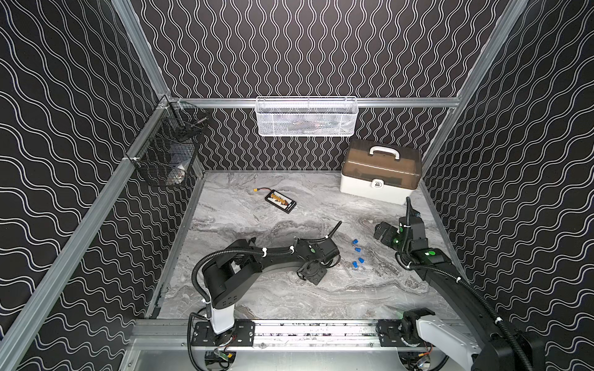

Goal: Insert stoppers into test tubes
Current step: Pick up the test tube at the center of the board.

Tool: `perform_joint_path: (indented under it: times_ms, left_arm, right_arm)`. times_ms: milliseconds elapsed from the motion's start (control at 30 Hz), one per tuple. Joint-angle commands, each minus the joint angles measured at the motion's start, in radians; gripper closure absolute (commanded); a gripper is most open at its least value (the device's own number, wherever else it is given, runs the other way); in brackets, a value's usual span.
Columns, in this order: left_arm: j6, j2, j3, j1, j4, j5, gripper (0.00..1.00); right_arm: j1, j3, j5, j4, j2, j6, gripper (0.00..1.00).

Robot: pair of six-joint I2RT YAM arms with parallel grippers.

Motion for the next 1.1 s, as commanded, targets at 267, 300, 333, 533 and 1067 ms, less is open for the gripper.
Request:
perform_joint_path:
  times_ms: [267, 300, 333, 533, 1067]
  left_arm:
    - [0.031, -0.051, -0.033, 0.000, 0.003, -0.001, 0.85]
    - [0.035, -0.060, -0.037, -0.001, 0.009, 0.005, 0.85]
    - [0.041, -0.072, -0.042, 0.000, 0.018, 0.015, 0.86]
    - [0.096, -0.146, -0.088, -0.014, 0.095, 0.074, 0.87]
    - [0.381, -0.317, -0.232, -0.036, 0.411, 0.068, 0.93]
  right_arm:
    - [0.000, 0.020, -0.023, -0.065, -0.041, 0.003, 0.01]
    - [-0.001, 0.023, -0.026, -0.071, -0.044, 0.003, 0.01]
    - [0.000, 0.026, -0.029, -0.078, -0.047, 0.003, 0.01]
    - [0.000, 0.045, -0.064, -0.102, -0.061, 0.002, 0.01]
    - [0.009, 0.137, -0.613, -0.254, -0.011, 0.038, 0.08]
